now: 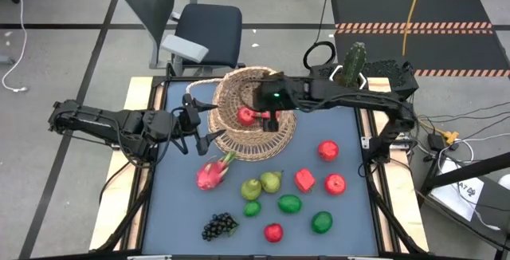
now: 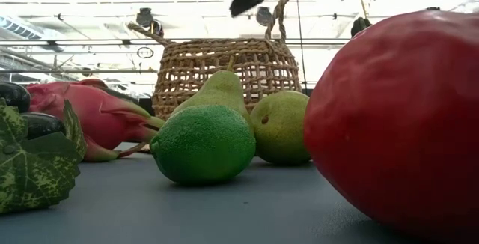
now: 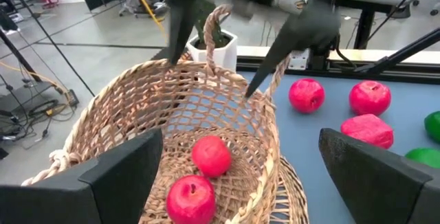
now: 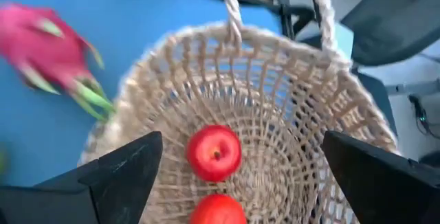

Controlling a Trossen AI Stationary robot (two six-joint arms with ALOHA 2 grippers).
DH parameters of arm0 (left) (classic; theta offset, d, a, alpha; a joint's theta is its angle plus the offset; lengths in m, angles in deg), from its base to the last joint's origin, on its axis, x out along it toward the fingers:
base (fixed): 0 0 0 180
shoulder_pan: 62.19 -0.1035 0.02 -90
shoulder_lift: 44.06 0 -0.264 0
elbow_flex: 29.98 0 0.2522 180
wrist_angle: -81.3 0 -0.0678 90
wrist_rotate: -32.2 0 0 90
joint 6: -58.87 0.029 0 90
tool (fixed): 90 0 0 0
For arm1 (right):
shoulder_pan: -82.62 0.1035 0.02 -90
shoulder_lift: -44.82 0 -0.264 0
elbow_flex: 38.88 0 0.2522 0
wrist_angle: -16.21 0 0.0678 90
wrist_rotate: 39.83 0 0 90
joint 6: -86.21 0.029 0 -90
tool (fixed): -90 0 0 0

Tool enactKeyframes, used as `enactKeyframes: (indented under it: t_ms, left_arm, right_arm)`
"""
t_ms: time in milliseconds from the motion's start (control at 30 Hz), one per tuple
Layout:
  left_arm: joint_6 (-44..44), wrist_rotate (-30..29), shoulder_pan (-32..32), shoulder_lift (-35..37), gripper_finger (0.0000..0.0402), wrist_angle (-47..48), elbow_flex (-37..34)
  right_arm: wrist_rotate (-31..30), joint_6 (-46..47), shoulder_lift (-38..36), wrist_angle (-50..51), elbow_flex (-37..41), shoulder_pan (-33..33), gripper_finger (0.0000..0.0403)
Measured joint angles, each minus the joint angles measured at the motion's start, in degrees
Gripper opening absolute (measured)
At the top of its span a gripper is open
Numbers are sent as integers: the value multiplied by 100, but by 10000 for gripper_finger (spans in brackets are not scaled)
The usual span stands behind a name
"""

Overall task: Build produce basket
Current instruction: Put the apple into the basket

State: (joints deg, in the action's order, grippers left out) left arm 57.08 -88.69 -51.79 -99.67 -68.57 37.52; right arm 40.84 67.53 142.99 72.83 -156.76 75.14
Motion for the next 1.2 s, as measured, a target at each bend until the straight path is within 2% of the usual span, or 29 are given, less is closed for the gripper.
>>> enactKeyframes:
  t_ms: [133,300,733,1033,1200]
  left_arm:
    - [-25,0,7,1,390,9,0]
    - [-133,-3,26,-39,390,79,0]
    - [-83,-7,24,-331,390,-45,118]
    - [-39,-4,24,-334,390,-39,122]
    - [-39,-4,22,-334,390,-39,122]
  right_arm:
    - [-21,295,-557,191,0,288,396]
    - [-686,999,-1213,794,133,676,396]
    - [-1923,2729,-2887,884,2408,1848,396]
    - [-1917,3747,-3642,932,3463,2289,396]
    - [-1857,3727,-3791,927,4105,2383,396]
